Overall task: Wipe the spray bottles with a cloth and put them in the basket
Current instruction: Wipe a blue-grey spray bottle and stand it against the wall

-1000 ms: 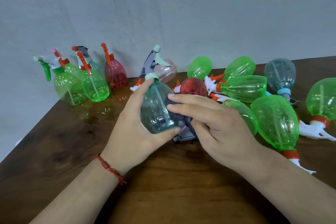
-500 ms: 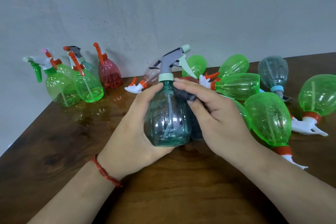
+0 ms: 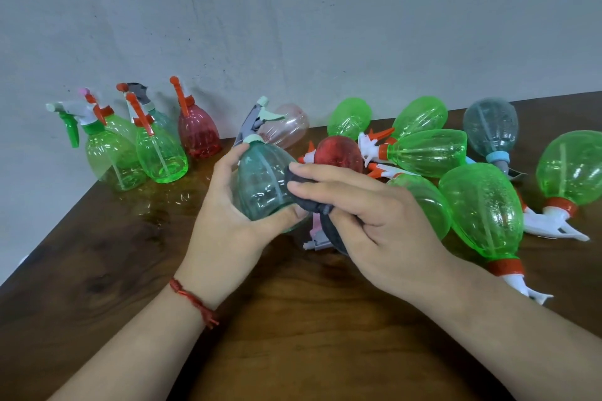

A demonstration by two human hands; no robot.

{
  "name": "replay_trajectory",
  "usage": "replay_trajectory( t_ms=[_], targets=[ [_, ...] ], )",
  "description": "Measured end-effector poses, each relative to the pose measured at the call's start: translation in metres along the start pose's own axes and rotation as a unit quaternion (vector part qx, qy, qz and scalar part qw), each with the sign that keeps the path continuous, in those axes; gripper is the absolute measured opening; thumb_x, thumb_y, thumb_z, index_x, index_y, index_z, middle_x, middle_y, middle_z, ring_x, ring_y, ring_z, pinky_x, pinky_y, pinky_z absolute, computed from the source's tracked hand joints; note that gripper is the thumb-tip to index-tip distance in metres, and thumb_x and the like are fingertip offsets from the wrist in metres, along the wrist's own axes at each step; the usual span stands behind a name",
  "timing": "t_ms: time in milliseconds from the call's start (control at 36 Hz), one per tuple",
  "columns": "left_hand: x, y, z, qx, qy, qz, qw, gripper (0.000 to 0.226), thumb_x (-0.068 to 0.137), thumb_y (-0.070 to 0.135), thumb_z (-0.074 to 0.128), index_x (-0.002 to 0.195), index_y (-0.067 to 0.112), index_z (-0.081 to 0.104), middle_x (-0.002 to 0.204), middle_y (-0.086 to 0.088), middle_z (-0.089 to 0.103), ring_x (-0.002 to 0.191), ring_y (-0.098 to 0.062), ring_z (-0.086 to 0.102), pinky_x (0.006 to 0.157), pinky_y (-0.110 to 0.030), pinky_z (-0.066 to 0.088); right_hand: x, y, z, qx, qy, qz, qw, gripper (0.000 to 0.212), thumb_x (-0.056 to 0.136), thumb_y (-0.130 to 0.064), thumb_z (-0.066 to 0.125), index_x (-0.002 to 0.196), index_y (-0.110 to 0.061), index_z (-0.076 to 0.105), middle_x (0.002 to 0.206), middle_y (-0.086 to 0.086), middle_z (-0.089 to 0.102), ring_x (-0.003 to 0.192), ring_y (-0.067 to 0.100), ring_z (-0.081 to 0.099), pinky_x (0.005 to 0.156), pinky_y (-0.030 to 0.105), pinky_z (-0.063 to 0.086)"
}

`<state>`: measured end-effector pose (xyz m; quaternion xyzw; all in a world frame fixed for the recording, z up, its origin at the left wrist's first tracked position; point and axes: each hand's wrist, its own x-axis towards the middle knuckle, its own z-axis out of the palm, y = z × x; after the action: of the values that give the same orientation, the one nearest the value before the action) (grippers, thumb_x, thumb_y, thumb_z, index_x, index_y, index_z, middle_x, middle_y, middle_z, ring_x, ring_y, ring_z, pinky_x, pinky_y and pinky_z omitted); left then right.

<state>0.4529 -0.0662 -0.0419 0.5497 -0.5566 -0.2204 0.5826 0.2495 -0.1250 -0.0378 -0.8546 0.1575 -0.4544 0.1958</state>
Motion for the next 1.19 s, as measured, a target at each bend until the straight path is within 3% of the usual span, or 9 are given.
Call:
replay_trajectory(
  t_ms=[250, 444, 583, 778, 917, 1056, 1194],
  targets=[
    [-0.0023, 0.0031, 0.0056, -0.002, -0.015, -0.029, 0.999, 0.102, 0.067, 0.034, 0.102, 0.152, 0.032, 0.044, 0.136, 0.011, 0.068, 0.125, -0.010, 0.069, 0.106, -0.041, 0.057, -0.0009, 0.0012, -0.0013, -0.048, -0.016, -0.024, 0.998, 0.055, 0.092, 0.017, 0.054, 0.135, -0.012, 0.071, 0.149, -0.003, 0.061, 0.142, 0.009, 0.053, 0.116, 0.036, 0.047],
    [-0.0066, 0.0069, 0.0027, 0.100, -0.080, 0.081, 0.988, 0.121, 0.067, 0.020, 0.100, 0.164, 0.025, 0.029, 0.155, 0.012, 0.052, 0.141, -0.008, 0.056, 0.112, -0.024, 0.050, 0.0000, 0.0048, 0.0025, 0.005, 0.038, 0.044, 0.998, 0.054, 0.095, 0.017, 0.053, 0.137, -0.013, 0.070, 0.149, -0.006, 0.061, 0.140, 0.003, 0.054, 0.119, 0.028, 0.042],
    [-0.0082, 0.0077, 0.0059, 0.133, -0.146, 0.136, 0.971, 0.125, 0.072, 0.022, 0.099, 0.167, 0.011, 0.019, 0.164, 0.009, 0.043, 0.149, -0.012, 0.049, 0.121, -0.026, 0.040, 0.0027, 0.0054, 0.0006, 0.017, 0.071, 0.075, 0.994, 0.051, 0.098, 0.014, 0.053, 0.137, -0.015, 0.070, 0.147, -0.008, 0.062, 0.140, -0.001, 0.052, 0.119, 0.022, 0.038],
    [-0.0051, 0.0061, 0.0034, 0.132, -0.159, 0.169, 0.964, 0.120, 0.073, 0.013, 0.098, 0.164, 0.004, 0.021, 0.162, 0.005, 0.042, 0.146, -0.017, 0.052, 0.118, -0.027, 0.044, 0.0020, 0.0047, 0.0020, 0.008, 0.083, 0.074, 0.994, 0.052, 0.098, 0.015, 0.052, 0.137, -0.015, 0.069, 0.146, -0.008, 0.063, 0.140, -0.002, 0.051, 0.119, 0.019, 0.037],
    [-0.0079, 0.0036, 0.0018, 0.111, -0.148, 0.161, 0.970, 0.114, 0.071, 0.015, 0.099, 0.161, 0.009, 0.029, 0.154, 0.000, 0.050, 0.140, -0.024, 0.058, 0.115, -0.031, 0.048, 0.0025, 0.0036, 0.0027, 0.011, 0.087, 0.085, 0.993, 0.050, 0.100, 0.012, 0.053, 0.139, -0.017, 0.068, 0.146, -0.011, 0.063, 0.140, -0.005, 0.050, 0.118, 0.016, 0.036],
    [-0.0082, 0.0077, 0.0032, 0.112, -0.158, 0.153, 0.969, 0.112, 0.071, 0.013, 0.098, 0.161, 0.013, 0.032, 0.154, 0.012, 0.050, 0.143, -0.018, 0.054, 0.115, -0.024, 0.045, 0.0014, 0.0034, 0.0014, 0.003, 0.088, 0.070, 0.994, 0.052, 0.099, 0.015, 0.052, 0.139, -0.015, 0.068, 0.147, -0.008, 0.062, 0.142, 0.001, 0.051, 0.120, 0.023, 0.038],
    [-0.0067, 0.0049, 0.0017, 0.166, -0.144, 0.162, 0.962, 0.113, 0.072, 0.021, 0.100, 0.163, 0.015, 0.033, 0.159, 0.004, 0.048, 0.145, -0.020, 0.053, 0.119, -0.038, 0.047, 0.0005, 0.0016, 0.0003, -0.011, 0.059, 0.038, 0.998, 0.054, 0.096, 0.017, 0.052, 0.137, -0.013, 0.069, 0.149, -0.006, 0.061, 0.142, 0.003, 0.052, 0.117, 0.024, 0.042]
  ],
)
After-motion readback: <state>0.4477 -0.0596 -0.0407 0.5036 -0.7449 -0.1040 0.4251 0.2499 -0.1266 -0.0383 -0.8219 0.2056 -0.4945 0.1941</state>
